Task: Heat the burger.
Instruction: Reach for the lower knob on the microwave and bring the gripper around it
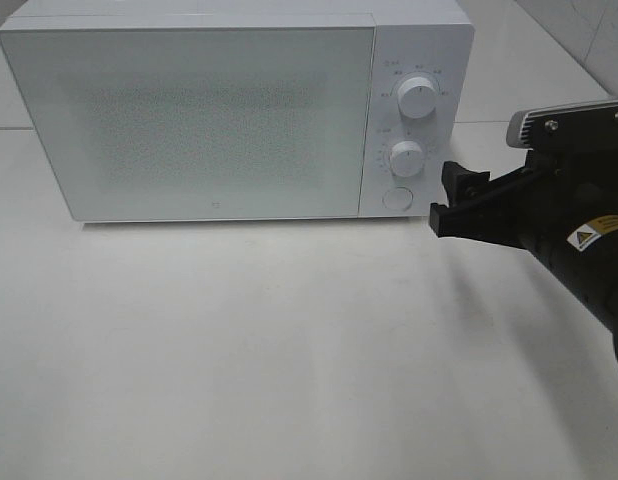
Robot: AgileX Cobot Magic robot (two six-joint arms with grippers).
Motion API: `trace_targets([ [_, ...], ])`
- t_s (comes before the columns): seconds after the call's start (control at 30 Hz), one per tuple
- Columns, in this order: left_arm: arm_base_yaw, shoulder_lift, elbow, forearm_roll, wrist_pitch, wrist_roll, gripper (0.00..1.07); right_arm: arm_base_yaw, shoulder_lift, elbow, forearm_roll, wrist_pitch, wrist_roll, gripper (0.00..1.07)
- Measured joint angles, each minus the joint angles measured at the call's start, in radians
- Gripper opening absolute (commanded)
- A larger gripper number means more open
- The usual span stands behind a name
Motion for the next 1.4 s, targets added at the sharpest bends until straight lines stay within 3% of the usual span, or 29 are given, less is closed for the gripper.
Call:
trace_targets([
  [0.37,0.0,0.0,0.0,0.0,0.0,0.0,0.98,0.09,0.113,-0.077,0.104,-0.068,-0.006,0.74],
  [0.9,0.0,0.0,0.0,0.0,0.0,0.0,0.98,0.095,0.257,-0.216,0.115,-0.076,-0.012,0.74],
  [1.1,0.0,0.0,0.0,0.0,0.0,0.0,0.98,0.095,0.326,-0.292,0.207,-0.076,-0.016,0.74],
  [1.4,0.0,0.0,0.0,0.0,0.0,0.0,0.98,0.09,0.395,-0.378,0.218,-0.076,-0.016,0.74],
])
